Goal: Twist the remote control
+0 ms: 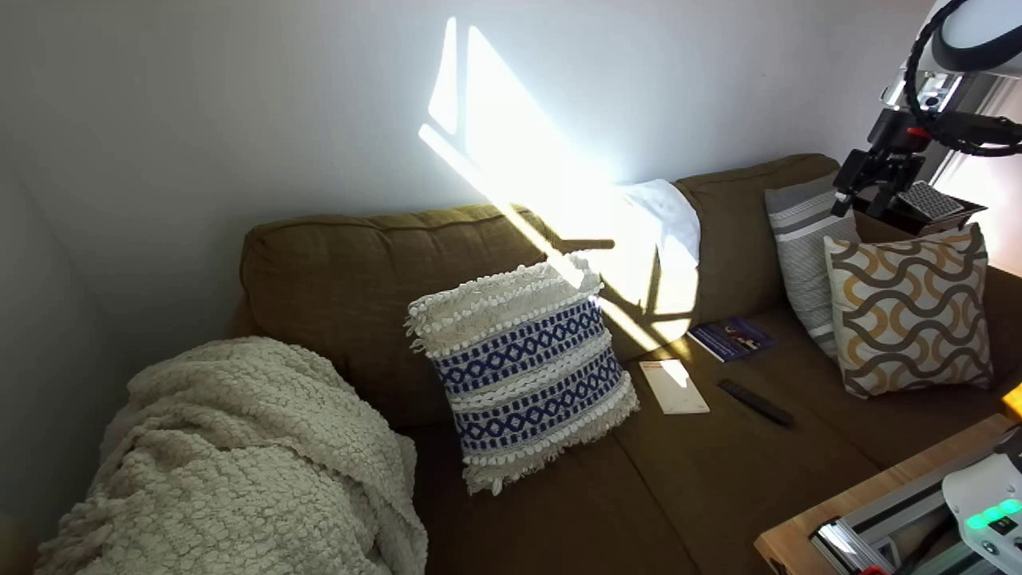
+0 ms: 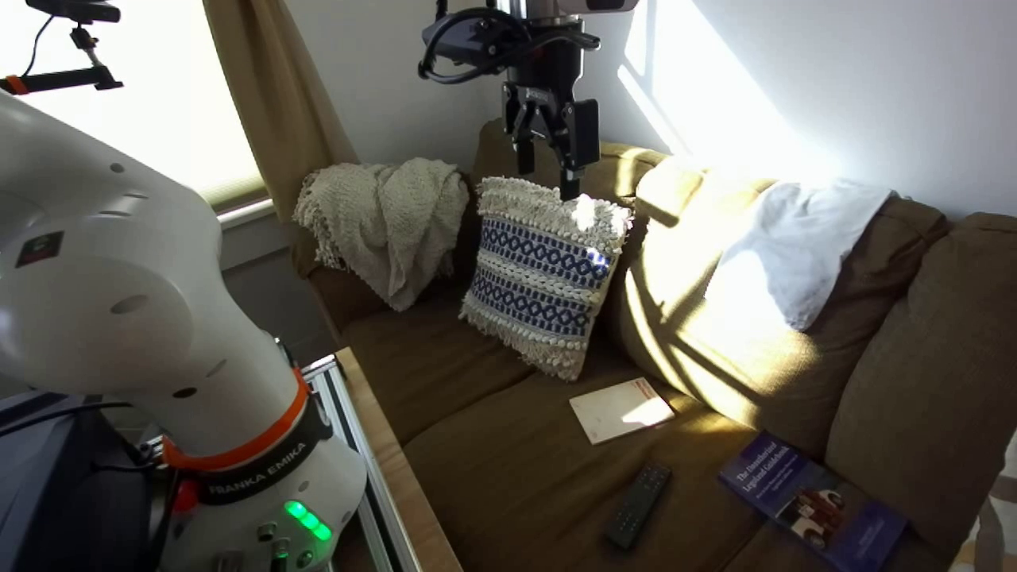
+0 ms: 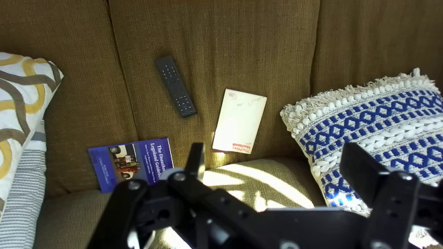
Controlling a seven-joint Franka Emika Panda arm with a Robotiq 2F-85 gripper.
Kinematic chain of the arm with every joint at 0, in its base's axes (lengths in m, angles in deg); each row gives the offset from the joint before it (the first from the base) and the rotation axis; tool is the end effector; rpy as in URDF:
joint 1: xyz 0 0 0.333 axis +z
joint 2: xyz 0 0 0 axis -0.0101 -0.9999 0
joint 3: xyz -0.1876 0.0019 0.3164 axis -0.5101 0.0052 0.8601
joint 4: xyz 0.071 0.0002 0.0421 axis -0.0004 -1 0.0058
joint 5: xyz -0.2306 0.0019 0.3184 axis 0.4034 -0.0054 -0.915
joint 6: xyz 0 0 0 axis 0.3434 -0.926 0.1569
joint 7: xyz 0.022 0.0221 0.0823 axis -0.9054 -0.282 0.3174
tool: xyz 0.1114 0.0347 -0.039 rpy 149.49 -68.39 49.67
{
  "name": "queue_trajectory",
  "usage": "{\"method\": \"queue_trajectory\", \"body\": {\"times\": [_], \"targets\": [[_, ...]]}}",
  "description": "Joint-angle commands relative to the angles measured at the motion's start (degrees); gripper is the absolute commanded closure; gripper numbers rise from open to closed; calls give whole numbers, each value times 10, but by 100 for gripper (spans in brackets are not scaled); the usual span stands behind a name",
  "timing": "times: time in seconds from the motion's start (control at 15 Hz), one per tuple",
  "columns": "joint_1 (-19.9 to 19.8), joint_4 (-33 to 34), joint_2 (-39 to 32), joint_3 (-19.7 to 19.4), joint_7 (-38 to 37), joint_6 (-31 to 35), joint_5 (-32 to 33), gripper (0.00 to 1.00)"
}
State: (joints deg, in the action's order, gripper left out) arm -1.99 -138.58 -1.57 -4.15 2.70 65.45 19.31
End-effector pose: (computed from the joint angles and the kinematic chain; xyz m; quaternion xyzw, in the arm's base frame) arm 0.3569 -0.0358 0.4720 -0.9990 0.0196 0.0125 0.0378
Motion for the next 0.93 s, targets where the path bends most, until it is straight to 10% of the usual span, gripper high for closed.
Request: {"method": "queue_trajectory", "body": {"times": [0.0,0.87], "targets": [[3,-25,-23,-5,3,29,-9,0],[20,-123,-193,-15,104,310,-25,0]]}}
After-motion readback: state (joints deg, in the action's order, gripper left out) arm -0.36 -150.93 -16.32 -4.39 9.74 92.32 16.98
